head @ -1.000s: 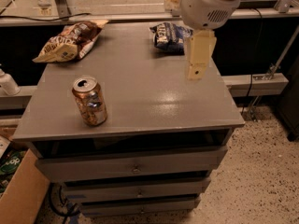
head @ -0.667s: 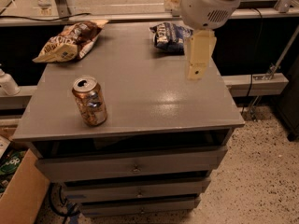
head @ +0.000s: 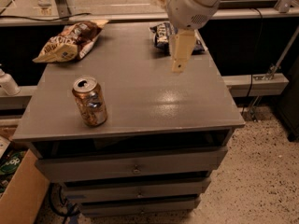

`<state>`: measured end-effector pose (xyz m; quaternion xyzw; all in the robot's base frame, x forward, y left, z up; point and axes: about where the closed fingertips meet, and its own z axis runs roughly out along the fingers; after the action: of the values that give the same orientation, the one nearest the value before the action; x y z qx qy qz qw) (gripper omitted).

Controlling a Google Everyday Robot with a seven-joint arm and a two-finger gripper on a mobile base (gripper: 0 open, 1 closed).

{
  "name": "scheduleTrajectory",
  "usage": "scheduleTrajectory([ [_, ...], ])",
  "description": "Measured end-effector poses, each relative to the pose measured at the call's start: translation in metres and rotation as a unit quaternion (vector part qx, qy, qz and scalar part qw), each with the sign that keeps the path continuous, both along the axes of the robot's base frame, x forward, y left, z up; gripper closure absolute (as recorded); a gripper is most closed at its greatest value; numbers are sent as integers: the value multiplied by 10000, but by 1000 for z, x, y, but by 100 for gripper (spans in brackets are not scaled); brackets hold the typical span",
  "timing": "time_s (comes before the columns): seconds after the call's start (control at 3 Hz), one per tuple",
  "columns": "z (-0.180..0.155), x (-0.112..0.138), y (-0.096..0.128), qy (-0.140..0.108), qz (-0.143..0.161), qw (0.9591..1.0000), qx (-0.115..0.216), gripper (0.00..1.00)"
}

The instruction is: Move brown chip bag near blue chip bag

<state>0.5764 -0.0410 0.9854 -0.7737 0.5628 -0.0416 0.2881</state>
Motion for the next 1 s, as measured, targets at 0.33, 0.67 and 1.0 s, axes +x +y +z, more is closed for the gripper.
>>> scheduleTrajectory([
  [0.33,-14,51,35,-260,281,9989,252,0],
  [0.67,-26,93,70,-376,657,9960,471,0],
  [1.0,-32,117,108,-372,1010,9926,558,0],
])
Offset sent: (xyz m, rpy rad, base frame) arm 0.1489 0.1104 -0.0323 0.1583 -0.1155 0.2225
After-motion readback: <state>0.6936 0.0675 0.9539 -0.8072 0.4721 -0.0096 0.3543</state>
